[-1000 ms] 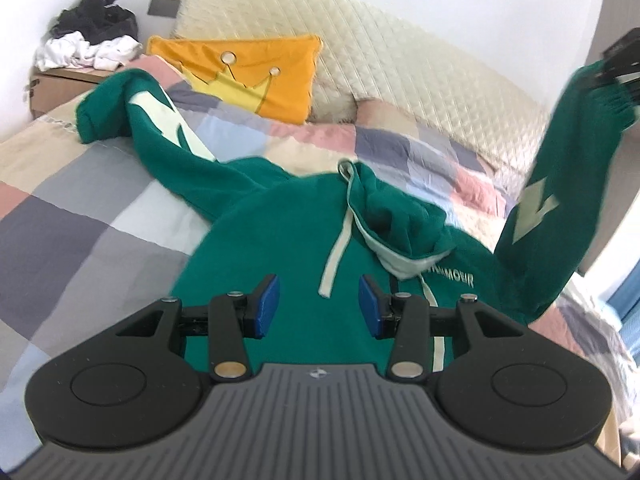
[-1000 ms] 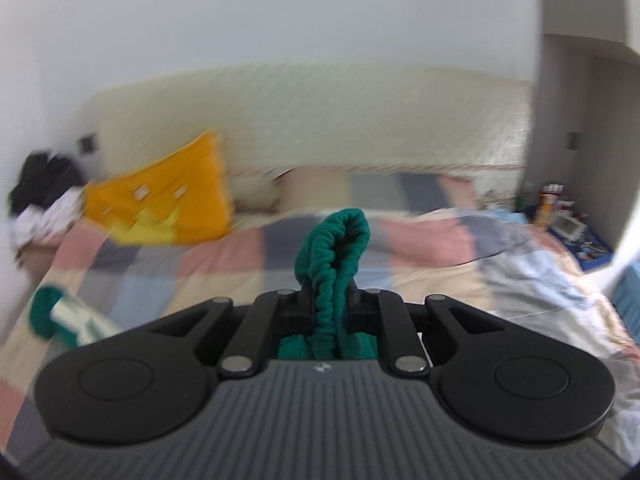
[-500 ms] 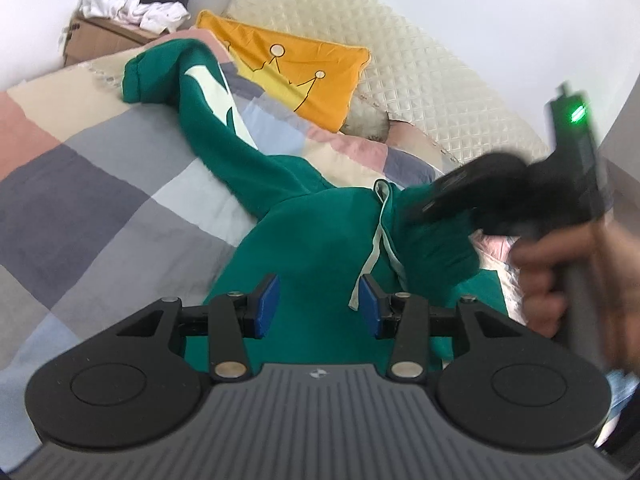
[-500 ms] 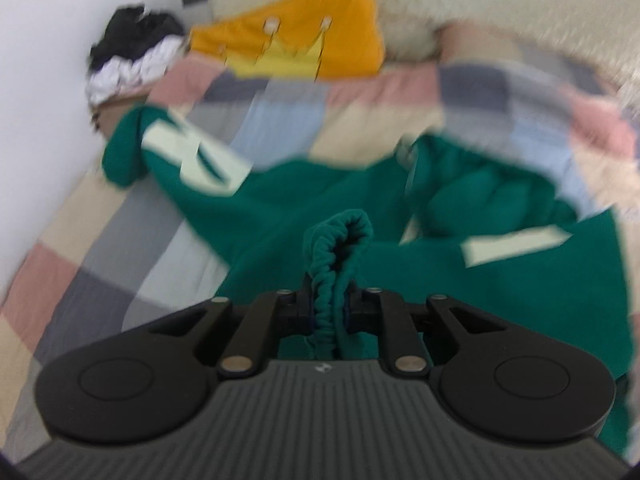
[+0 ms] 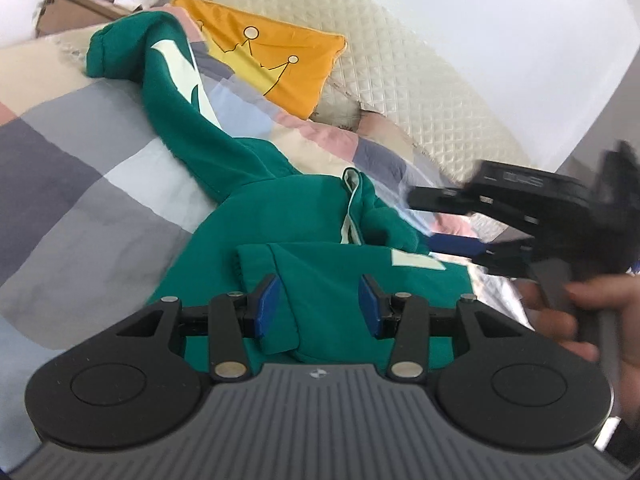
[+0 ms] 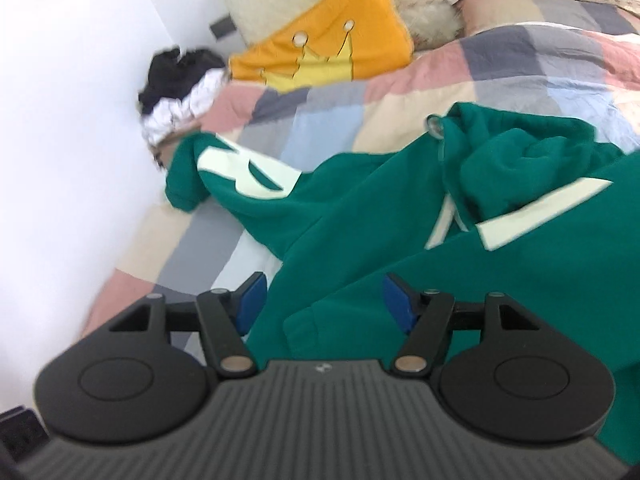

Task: Fold large clothes
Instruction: 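Fold the held sleeve across the hoodie body with the right gripper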

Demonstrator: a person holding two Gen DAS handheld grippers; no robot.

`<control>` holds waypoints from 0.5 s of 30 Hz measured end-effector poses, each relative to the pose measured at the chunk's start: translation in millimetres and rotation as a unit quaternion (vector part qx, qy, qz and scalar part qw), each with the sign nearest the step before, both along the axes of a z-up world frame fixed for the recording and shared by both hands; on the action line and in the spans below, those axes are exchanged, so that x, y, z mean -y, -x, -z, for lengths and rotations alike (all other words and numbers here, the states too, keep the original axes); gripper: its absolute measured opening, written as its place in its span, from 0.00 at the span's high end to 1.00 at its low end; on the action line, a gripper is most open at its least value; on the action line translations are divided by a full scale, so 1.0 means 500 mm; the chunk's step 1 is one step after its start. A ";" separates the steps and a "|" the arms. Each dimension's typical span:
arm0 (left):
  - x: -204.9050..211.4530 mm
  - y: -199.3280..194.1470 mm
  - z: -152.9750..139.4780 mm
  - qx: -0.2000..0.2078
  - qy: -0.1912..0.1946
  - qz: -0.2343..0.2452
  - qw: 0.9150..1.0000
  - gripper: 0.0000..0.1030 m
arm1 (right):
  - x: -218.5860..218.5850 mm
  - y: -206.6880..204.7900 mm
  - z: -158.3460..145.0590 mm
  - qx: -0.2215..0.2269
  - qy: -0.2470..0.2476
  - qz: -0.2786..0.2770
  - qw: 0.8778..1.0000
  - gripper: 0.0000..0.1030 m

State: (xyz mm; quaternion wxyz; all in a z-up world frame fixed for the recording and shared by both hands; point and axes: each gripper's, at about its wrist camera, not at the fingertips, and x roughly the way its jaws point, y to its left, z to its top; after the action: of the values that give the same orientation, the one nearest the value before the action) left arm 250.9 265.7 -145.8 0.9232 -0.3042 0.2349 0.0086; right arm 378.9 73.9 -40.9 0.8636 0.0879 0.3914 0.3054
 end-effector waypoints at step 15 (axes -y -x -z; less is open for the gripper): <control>0.122 -0.125 0.042 -0.080 -0.121 0.016 0.989 0.52 | 0.288 0.040 0.165 0.077 0.042 0.114 0.990 0.36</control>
State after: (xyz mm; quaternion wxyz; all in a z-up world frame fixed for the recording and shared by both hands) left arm 313.5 204.7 -167.0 0.9313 -0.1851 0.3101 0.0466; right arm 358.7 -69.9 -123.2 0.9233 0.0714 0.3233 0.1944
